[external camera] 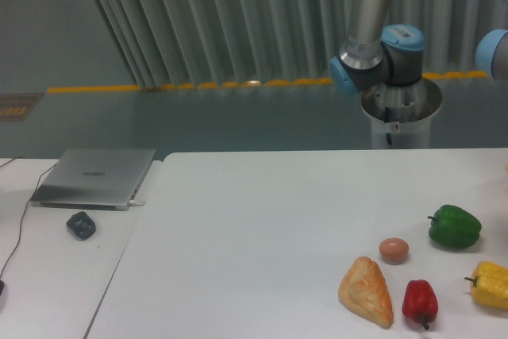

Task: Place the triangular bread in the basket

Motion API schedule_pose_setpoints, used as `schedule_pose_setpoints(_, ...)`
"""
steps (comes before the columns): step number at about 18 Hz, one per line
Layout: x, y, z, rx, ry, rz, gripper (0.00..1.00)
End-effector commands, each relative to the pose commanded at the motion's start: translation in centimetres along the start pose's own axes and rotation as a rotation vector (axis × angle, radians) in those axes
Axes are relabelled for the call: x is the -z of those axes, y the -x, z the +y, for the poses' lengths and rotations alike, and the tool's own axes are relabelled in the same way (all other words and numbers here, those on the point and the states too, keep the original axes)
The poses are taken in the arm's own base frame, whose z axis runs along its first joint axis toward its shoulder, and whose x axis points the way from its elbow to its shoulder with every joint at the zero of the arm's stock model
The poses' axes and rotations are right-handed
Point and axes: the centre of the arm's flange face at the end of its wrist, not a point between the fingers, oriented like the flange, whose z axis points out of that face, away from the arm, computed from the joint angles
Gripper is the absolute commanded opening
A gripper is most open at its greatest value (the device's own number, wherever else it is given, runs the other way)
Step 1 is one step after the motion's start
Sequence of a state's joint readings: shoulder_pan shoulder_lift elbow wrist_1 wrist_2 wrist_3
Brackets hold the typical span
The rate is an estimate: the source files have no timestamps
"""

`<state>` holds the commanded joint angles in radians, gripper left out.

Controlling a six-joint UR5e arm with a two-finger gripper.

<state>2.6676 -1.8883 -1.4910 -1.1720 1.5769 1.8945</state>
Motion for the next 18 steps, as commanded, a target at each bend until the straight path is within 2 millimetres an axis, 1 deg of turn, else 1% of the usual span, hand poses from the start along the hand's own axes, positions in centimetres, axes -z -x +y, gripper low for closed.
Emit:
schedule_pose_setpoints(3,0.0,-0.1,-0.4,-0.005,-0.005,0.002,1.0)
schedule_pose_setpoints(5,-0.3,0.0,-1.5,-0.007,-0.035,-0.005,1.0)
schedule_pose_setpoints(7,-0.2,0.2,-1.7,0.07,-0.042,-0.02,1.0)
schedule_pose_setpoints(8,-0.7,0.0,-1.7,0.099,-0.045,-0.026,1.0)
schedule_pose_setpoints(10,-1.2,-0.2,-1.9,0.115,-0.044,-0.035,1.0)
schedule_pose_setpoints(11,-1.4,-0.2,-2.3,0.12,-0.044,-0.031,1.0)
schedule_pose_setpoints(14,-1.4,-0.3,-2.3,0.175,-0.055,-0.033,1.0)
schedule_pose_setpoints(16,-2.1,-0.4,-2.6,0.201,-0.141,-0.046,1.0)
schedule_pose_setpoints(18,-2.7,-0.7,-2.2,0.227,-0.216,-0.08,1.0)
